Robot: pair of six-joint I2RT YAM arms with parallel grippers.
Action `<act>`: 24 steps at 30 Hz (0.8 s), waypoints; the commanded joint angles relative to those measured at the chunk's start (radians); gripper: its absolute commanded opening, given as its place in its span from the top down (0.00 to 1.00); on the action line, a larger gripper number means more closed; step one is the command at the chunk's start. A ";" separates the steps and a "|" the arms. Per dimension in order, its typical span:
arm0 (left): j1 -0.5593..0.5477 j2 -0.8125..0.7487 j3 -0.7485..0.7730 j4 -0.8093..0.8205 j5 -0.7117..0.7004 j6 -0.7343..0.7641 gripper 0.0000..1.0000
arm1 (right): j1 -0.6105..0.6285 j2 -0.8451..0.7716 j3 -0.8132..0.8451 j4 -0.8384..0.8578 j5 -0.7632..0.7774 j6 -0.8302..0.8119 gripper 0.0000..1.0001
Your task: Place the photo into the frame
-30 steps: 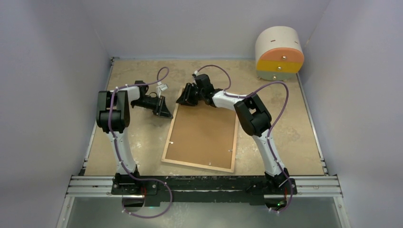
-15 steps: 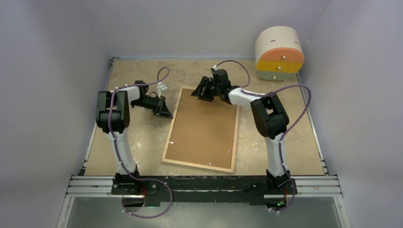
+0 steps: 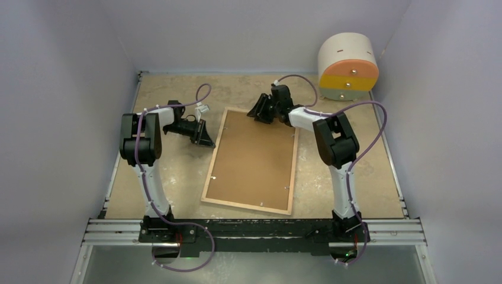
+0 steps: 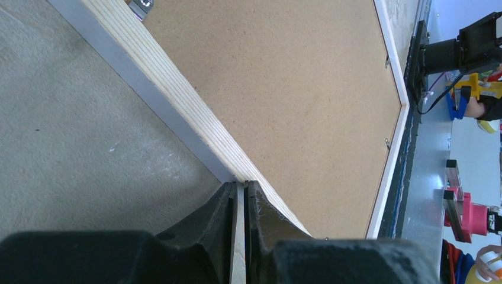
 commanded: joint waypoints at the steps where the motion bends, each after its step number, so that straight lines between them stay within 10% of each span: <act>1: -0.014 -0.020 -0.011 -0.012 -0.050 0.055 0.88 | 0.007 0.023 0.049 -0.004 0.002 -0.005 0.52; 24: -0.015 -0.012 -0.005 -0.013 -0.051 0.055 0.89 | 0.007 0.089 0.072 0.051 0.006 0.061 0.59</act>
